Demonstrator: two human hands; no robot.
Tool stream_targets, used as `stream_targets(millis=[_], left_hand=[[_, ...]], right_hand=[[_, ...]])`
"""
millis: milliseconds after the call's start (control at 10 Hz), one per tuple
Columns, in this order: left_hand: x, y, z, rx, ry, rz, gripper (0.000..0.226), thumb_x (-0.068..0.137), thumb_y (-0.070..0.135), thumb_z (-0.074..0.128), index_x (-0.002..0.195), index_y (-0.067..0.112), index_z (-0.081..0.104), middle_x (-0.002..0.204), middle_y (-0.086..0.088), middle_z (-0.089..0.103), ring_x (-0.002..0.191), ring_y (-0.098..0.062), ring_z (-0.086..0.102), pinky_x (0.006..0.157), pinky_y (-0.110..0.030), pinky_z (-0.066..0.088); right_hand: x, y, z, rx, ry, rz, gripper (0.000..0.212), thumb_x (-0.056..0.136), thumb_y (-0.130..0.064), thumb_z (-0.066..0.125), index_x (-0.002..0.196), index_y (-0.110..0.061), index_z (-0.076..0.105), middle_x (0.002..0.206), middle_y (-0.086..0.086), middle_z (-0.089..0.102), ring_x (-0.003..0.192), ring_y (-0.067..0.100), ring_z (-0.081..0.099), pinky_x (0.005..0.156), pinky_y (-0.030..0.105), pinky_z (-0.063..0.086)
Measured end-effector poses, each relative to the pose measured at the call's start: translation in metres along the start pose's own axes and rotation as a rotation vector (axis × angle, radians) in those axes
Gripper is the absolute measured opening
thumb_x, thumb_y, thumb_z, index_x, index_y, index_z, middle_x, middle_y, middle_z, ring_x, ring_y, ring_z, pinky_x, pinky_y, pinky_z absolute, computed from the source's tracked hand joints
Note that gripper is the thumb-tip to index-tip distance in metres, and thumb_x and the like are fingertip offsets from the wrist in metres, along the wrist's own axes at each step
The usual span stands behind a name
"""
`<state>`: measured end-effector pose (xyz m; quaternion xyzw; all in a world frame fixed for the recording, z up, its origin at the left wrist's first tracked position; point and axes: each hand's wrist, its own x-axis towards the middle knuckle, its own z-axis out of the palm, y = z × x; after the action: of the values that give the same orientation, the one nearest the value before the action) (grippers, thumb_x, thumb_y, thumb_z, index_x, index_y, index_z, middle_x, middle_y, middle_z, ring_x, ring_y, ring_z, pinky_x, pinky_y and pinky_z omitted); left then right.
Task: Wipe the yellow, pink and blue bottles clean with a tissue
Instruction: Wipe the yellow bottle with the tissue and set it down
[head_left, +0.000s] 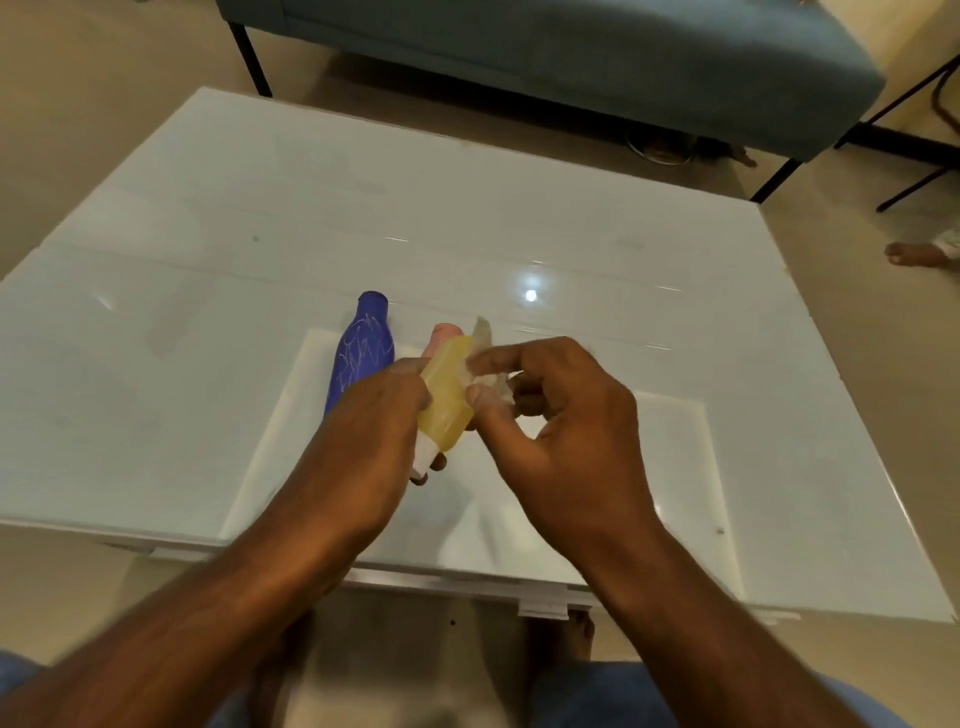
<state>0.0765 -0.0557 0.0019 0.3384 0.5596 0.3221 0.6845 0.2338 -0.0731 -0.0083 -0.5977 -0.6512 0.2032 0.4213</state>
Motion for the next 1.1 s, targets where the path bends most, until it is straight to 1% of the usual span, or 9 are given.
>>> stream_targets(millis=[100,200,400,500,600,700,800,900,1100], left_hand=[[0.001,-0.007,0.004,0.224,0.079,0.227,0.042,0.094,0.055,0.039,0.082,0.02,0.06,0.063,-0.002,0.068,0.061,-0.02,0.067,0.068,-0.04,0.061],[-0.002,-0.009,0.006,0.376,0.052,0.343,0.047,0.094,0.05,0.039,0.103,0.012,0.066,0.089,-0.019,0.071,0.082,-0.041,0.069,0.079,-0.061,0.057],[-0.007,-0.012,0.008,0.154,0.189,0.172,0.042,0.101,0.052,0.036,0.101,0.022,0.066,0.086,-0.012,0.071,0.076,-0.024,0.067,0.072,-0.037,0.058],[-0.009,-0.009,0.009,0.214,0.192,0.213,0.073,0.081,0.077,0.017,0.1,0.031,0.069,0.088,-0.006,0.074,0.078,-0.016,0.071,0.062,-0.024,0.058],[-0.008,-0.013,0.01,0.227,0.208,0.214,0.076,0.072,0.08,0.014,0.107,0.036,0.065,0.096,-0.004,0.072,0.082,-0.019,0.071,0.067,-0.03,0.061],[-0.01,-0.013,0.012,0.226,0.185,0.265,0.065,0.087,0.072,0.018,0.076,0.036,0.071,0.073,0.007,0.075,0.075,-0.006,0.072,0.072,-0.028,0.06],[-0.007,-0.015,0.01,0.243,0.196,0.267,0.067,0.089,0.071,0.016,0.088,0.031,0.07,0.076,0.006,0.075,0.076,-0.006,0.072,0.068,-0.024,0.059],[-0.006,-0.015,0.014,0.213,0.223,0.188,0.069,0.071,0.077,0.017,0.105,0.033,0.058,0.092,-0.001,0.068,0.079,-0.018,0.069,0.068,-0.029,0.06],[-0.01,-0.015,0.012,0.281,0.179,0.311,0.087,0.077,0.075,0.011,0.092,0.01,0.068,0.076,-0.013,0.07,0.076,-0.02,0.071,0.058,-0.02,0.058]], right_hand=[[-0.01,-0.007,0.004,-0.064,-0.097,-0.173,0.015,0.09,-0.021,0.078,0.105,-0.019,0.078,0.099,-0.007,0.072,0.089,0.007,0.064,0.079,0.018,0.053],[0.0,0.005,0.0,-0.078,0.029,-0.053,0.013,0.092,-0.027,0.077,0.104,-0.023,0.08,0.099,-0.011,0.075,0.094,0.009,0.067,0.084,0.033,0.057],[-0.009,-0.012,0.003,-0.042,-0.028,-0.14,0.013,0.09,-0.021,0.073,0.101,-0.015,0.079,0.099,-0.003,0.073,0.092,0.014,0.068,0.077,0.036,0.059],[-0.008,-0.003,0.006,-0.077,-0.036,-0.157,0.01,0.091,-0.02,0.073,0.099,-0.017,0.079,0.098,-0.003,0.073,0.091,0.015,0.067,0.077,0.038,0.058],[-0.001,0.003,0.003,-0.069,0.032,-0.084,0.013,0.094,-0.023,0.071,0.102,-0.018,0.079,0.1,-0.003,0.072,0.093,0.015,0.067,0.08,0.041,0.059],[-0.016,-0.015,0.01,-0.124,-0.079,-0.278,0.013,0.089,-0.014,0.075,0.101,-0.013,0.08,0.099,-0.001,0.072,0.093,0.018,0.064,0.082,0.03,0.051],[-0.01,-0.011,0.01,-0.147,-0.103,-0.3,0.014,0.09,-0.017,0.073,0.103,-0.014,0.08,0.101,-0.001,0.073,0.095,0.019,0.063,0.084,0.026,0.048],[0.003,0.003,0.001,-0.179,0.011,-0.103,0.018,0.095,-0.026,0.068,0.106,-0.018,0.08,0.103,-0.002,0.073,0.098,0.018,0.064,0.085,0.04,0.056],[-0.01,-0.011,0.005,-0.19,-0.118,-0.357,0.012,0.091,-0.014,0.071,0.1,-0.015,0.079,0.099,-0.001,0.071,0.097,0.017,0.058,0.086,0.027,0.043]])
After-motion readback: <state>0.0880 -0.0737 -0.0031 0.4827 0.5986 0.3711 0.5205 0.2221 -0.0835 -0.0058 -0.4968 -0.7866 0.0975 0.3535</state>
